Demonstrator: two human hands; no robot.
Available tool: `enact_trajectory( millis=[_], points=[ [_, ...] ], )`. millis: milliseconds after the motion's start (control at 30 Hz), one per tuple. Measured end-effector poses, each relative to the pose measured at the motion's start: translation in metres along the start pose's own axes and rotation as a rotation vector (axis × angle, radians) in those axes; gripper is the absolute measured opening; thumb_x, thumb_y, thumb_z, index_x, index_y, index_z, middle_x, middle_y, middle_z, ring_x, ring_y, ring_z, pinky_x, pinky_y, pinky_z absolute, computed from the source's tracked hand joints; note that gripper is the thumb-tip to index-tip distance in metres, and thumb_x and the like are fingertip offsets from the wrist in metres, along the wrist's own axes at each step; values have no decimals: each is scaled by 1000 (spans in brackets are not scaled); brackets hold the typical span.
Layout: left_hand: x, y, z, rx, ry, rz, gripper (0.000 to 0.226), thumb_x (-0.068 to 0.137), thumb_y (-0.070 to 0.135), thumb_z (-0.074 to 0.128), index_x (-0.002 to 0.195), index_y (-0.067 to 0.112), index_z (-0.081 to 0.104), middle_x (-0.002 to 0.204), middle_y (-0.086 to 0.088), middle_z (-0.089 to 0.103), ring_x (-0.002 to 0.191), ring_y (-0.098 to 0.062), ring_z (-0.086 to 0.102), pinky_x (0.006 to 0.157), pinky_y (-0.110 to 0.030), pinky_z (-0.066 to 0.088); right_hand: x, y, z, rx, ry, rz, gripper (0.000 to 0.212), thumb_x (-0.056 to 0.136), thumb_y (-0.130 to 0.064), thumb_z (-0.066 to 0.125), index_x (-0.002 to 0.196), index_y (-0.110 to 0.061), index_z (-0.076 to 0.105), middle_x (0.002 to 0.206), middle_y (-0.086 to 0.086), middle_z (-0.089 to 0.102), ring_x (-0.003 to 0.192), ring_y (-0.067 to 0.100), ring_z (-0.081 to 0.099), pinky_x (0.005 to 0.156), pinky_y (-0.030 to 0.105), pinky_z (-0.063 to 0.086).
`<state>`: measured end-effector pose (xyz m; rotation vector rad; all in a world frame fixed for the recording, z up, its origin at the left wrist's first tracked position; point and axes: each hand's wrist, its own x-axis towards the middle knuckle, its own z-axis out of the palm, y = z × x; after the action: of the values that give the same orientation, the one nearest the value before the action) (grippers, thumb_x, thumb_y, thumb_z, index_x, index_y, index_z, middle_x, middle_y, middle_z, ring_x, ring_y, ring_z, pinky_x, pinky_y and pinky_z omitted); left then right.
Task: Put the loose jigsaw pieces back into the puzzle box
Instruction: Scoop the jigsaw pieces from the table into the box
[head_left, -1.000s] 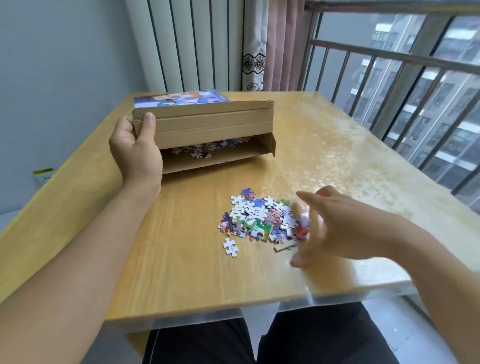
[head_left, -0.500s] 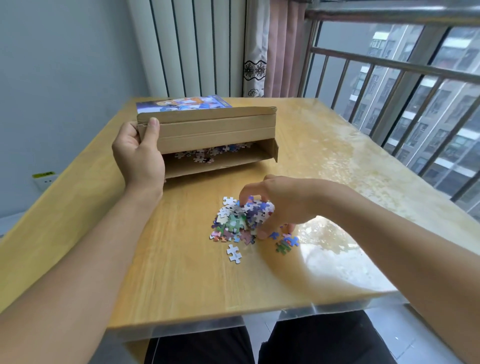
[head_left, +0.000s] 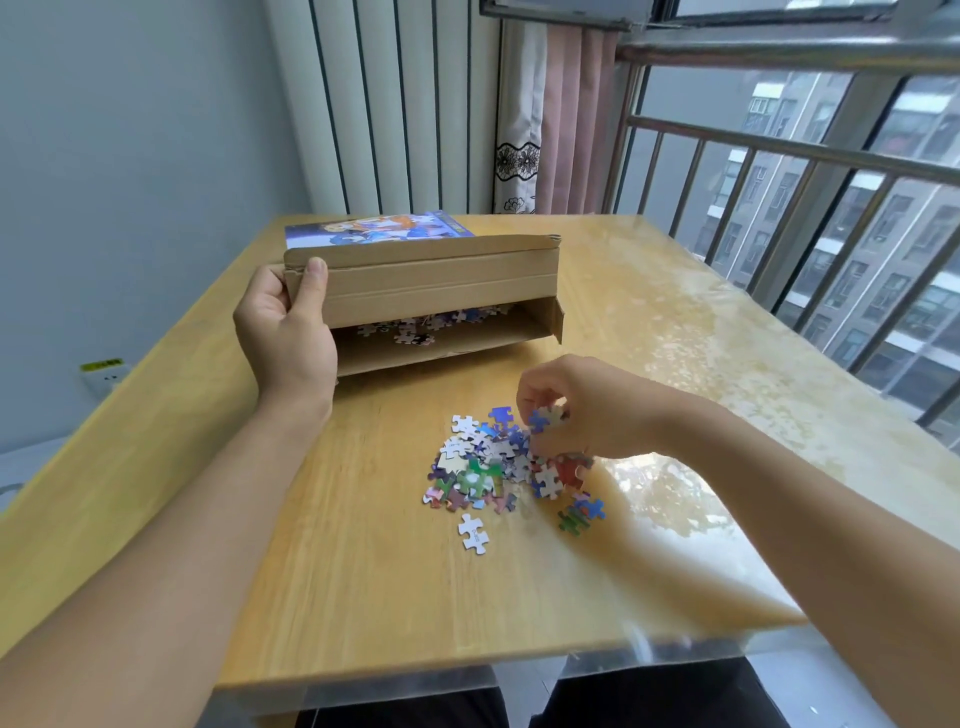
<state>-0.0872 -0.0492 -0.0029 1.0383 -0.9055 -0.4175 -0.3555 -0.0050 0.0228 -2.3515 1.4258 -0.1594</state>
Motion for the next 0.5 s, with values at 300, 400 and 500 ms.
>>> enact_trajectory(
  millis=[300,400,500],
  points=[
    [5,1,-3,-34,28,-34,26,93,38,66,80,16,60,81,1,60,75,-14,51,67,-37,43,44,-19,-8,1503,396,421,14,84,5,75,95,4,68,100,16,66,73,19,72,70,24,61],
    [6,4,-2,-45,31,-34,37,92,40,67,83,5,59,81,-2,57,74,-17,48,66,-40,43,68,-38,-5,1557,524,506,28,81,8,77,108,8,68,103,18,67,73,24,74,67,26,63],
    [9,5,-4,-31,29,-54,52,87,49,68,84,-2,55,76,-4,52,67,-27,41,56,-55,42,87,-54,-2,1676,562,535,26,93,6,63,119,3,61,92,13,65,69,23,68,77,29,62]
  ],
)
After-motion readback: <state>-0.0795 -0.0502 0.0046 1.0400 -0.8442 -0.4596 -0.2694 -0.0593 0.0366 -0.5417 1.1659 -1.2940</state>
